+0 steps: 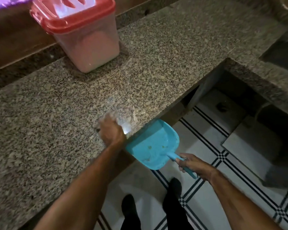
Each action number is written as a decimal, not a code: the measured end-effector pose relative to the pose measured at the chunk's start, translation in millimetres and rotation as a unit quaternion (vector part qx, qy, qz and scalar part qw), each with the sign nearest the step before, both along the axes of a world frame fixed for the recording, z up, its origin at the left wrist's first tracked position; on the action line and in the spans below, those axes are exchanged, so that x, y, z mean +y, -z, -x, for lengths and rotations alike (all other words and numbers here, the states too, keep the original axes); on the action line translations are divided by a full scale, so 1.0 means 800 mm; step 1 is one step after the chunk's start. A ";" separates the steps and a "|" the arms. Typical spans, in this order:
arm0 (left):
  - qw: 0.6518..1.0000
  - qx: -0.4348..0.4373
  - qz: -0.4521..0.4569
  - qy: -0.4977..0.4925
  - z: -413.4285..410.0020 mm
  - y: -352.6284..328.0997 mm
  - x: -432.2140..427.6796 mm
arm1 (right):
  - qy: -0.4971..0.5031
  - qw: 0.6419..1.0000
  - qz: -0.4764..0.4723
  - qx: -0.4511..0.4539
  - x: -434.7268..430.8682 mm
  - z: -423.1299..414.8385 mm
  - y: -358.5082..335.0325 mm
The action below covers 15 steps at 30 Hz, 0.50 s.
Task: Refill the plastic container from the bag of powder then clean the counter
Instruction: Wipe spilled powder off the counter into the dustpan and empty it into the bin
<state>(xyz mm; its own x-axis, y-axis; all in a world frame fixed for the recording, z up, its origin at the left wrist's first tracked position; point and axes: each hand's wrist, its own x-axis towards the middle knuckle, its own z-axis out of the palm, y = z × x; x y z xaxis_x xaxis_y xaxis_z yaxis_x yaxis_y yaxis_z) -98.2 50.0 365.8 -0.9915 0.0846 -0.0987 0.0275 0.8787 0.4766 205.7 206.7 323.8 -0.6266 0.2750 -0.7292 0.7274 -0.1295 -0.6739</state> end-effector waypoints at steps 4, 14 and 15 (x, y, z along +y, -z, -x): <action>0.995 -0.001 0.032 -0.098 -0.006 -0.010 -0.007 | -0.017 1.000 0.012 0.009 0.040 0.009 -0.005; 0.996 0.035 -0.053 0.056 -0.060 0.006 0.183 | -0.036 0.999 0.035 0.009 0.131 0.010 0.021; 0.997 0.035 -0.053 0.036 -0.053 0.007 0.183 | -0.037 0.999 0.037 0.008 0.139 0.006 0.022</action>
<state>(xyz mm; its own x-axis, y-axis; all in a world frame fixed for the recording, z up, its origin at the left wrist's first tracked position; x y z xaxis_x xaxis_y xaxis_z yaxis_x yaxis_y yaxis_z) -55.9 196.7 360.3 -0.9868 0.1615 -0.0158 0.1248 0.8178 0.5619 200.9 318.3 306.0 -0.6548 0.1735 -0.7356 0.7259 -0.1266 -0.6761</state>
